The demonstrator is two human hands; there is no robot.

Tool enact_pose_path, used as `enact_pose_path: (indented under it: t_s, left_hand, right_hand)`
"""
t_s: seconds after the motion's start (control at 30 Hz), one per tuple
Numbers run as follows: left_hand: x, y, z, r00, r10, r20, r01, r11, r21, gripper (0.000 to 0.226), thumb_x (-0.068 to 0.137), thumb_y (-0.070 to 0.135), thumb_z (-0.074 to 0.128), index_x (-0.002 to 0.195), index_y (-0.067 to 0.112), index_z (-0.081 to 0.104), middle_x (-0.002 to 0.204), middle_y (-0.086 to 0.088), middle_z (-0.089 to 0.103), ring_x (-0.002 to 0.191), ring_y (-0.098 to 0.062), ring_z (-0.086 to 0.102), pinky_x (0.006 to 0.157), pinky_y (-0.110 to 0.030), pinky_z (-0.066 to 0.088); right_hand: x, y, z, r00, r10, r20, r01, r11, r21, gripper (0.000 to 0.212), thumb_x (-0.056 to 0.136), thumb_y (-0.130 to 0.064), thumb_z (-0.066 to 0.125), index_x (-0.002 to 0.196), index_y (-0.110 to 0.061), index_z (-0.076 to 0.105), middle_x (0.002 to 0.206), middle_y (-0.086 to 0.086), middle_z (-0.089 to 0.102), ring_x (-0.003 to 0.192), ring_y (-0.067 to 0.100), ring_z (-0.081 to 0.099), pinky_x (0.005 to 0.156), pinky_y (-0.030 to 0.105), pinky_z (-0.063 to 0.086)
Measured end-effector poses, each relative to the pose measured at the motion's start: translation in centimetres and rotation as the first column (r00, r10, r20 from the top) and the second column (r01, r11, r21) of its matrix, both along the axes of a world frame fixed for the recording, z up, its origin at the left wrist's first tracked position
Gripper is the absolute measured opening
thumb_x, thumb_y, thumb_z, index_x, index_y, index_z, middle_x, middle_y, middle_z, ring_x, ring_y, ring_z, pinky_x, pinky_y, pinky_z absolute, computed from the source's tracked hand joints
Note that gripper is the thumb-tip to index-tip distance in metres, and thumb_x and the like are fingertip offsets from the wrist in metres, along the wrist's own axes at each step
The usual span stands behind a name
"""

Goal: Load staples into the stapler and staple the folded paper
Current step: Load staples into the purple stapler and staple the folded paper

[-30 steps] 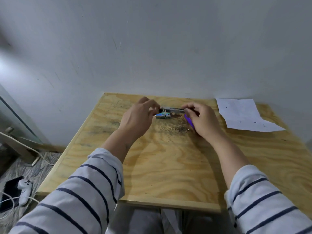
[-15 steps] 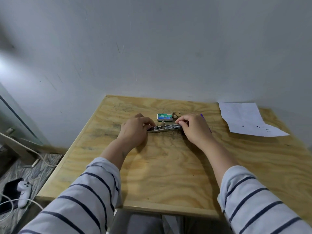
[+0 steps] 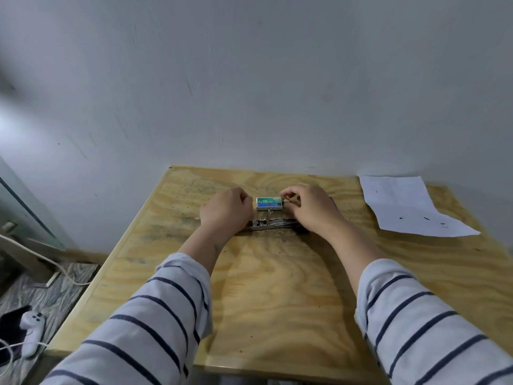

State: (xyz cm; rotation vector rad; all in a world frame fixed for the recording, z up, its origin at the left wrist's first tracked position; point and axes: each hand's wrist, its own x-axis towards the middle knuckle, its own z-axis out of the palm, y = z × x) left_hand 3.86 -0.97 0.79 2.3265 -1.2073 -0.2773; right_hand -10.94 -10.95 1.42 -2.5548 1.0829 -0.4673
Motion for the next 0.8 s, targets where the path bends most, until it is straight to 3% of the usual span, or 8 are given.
enact_pose_path:
  t_s: [0.1,0.2,0.37,0.43,0.6,0.7,0.8]
  left_hand:
    - [-0.5,-1.3,0.1,0.998,0.062,0.001,-0.062,0.994,0.090,0.040,0.092,0.044,0.038,0.079,0.016,0.063,0.073,-0.002,0.063,0.070,-0.023,0.060,0.074,-0.034,0.048]
    - [-0.8,-2.4,-0.3,0.994,0.105,-0.017,-0.101,0.981,0.166,0.052,0.087,0.057,0.038,0.073,0.013,0.062,0.072,-0.002,0.062,0.071,-0.024,0.060,0.087,-0.043,0.048]
    - [-0.7,-3.0,-0.7,0.992,0.127,-0.024,-0.122,0.979,0.166,0.052,0.079,0.064,0.050,0.058,0.018,0.059,0.063,0.001,0.059,0.068,-0.022,0.060,0.090,-0.046,0.045]
    - [-0.5,-3.0,-0.7,0.991,0.123,-0.053,-0.113,0.982,0.154,0.049,0.080,0.061,0.053,0.055,0.019,0.059,0.063,0.002,0.060,0.070,-0.022,0.060,0.091,-0.045,0.044]
    - [0.5,-2.7,-1.0,0.989,0.103,-0.103,-0.093,0.991,0.099,0.048,0.083,0.056,0.055,0.053,0.018,0.056,0.069,-0.001,0.063,0.076,-0.026,0.063,0.080,-0.039,0.049]
    - [0.8,-2.4,-1.1,0.990,0.079,-0.114,-0.071,0.995,0.068,0.045,0.084,0.054,0.057,0.057,0.018,0.057,0.070,-0.003,0.065,0.074,-0.026,0.063,0.068,-0.032,0.047]
    - [0.8,-2.2,-1.2,0.993,0.064,-0.102,-0.060,0.997,0.042,0.043,0.085,0.052,0.057,0.058,0.019,0.053,0.070,-0.004,0.064,0.074,-0.028,0.063,0.067,-0.032,0.048]
  right_hand:
    - [0.8,-0.3,-0.1,0.994,0.059,-0.097,-0.057,0.998,0.017,0.040,0.085,-0.030,0.065,0.124,-0.020,0.058,0.117,-0.001,0.060,0.107,0.019,0.052,0.088,0.037,0.047]
    - [1.4,-0.5,-0.3,0.993,0.087,-0.086,-0.084,0.996,0.030,0.034,0.085,-0.030,0.065,0.117,-0.021,0.062,0.109,-0.002,0.058,0.099,0.016,0.052,0.077,0.029,0.041]
    - [1.6,-0.8,-0.5,0.993,0.117,-0.015,-0.116,0.991,0.062,0.029,0.085,-0.025,0.067,0.114,-0.023,0.066,0.098,-0.004,0.051,0.099,0.020,0.049,0.081,0.036,0.045]
    - [1.4,-1.1,-0.2,0.989,0.142,-0.041,-0.139,0.988,0.066,0.031,0.085,-0.021,0.066,0.116,-0.024,0.066,0.101,-0.002,0.056,0.100,0.020,0.051,0.082,0.035,0.045]
    - [0.6,-2.0,0.2,0.984,0.106,-0.144,-0.110,0.994,-0.018,0.032,0.084,-0.017,0.066,0.114,-0.029,0.067,0.113,-0.004,0.066,0.108,0.022,0.053,0.088,0.036,0.045]
    - [0.4,-2.0,0.1,0.983,0.097,-0.157,-0.102,0.995,-0.024,0.027,0.084,-0.022,0.064,0.109,-0.032,0.067,0.111,-0.006,0.066,0.108,0.021,0.053,0.087,0.035,0.043]
    - [0.5,-1.9,0.2,0.984,0.086,-0.155,-0.089,0.996,-0.014,0.021,0.087,-0.024,0.057,0.106,-0.032,0.064,0.107,-0.008,0.066,0.103,0.017,0.056,0.085,0.033,0.041]
